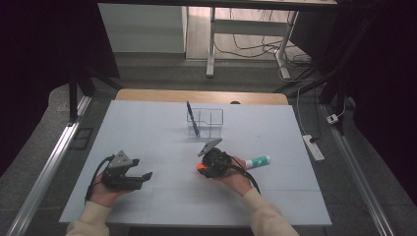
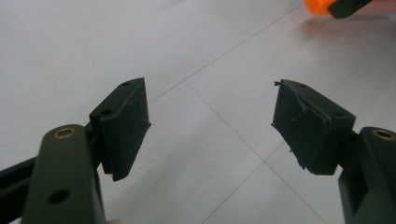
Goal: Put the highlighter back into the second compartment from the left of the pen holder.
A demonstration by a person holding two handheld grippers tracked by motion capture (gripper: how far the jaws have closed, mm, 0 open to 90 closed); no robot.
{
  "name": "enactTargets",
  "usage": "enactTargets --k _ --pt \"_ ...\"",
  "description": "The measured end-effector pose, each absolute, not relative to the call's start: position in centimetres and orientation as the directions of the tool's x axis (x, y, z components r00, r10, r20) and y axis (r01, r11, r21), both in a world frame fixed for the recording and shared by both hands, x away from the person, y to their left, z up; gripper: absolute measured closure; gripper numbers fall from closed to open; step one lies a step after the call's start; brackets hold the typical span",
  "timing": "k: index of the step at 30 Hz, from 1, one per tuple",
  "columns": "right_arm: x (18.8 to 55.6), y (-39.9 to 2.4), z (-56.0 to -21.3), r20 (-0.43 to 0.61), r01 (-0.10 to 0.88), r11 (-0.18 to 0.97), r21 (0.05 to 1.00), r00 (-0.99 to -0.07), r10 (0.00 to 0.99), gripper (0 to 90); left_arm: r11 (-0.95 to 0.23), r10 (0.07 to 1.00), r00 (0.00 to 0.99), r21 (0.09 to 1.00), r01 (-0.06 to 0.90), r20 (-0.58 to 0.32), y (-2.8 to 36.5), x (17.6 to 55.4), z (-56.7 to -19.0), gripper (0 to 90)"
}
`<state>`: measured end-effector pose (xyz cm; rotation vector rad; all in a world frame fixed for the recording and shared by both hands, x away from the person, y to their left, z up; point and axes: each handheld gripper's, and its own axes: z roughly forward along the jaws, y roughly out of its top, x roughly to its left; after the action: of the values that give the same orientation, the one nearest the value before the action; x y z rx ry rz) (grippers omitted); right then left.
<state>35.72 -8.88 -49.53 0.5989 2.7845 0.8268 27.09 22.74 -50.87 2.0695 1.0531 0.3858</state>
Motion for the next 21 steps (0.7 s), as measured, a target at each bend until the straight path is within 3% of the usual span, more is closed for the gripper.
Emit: enactTargets --k 21 --pt "35.1 -11.6 -45.1 -0.018 0.283 0.563 0.777 -0.883 0.469 67.1 -0.363 0.789 0.611 0.749 0.554 -0.07 22.8 27.1 -50.8 26.9"
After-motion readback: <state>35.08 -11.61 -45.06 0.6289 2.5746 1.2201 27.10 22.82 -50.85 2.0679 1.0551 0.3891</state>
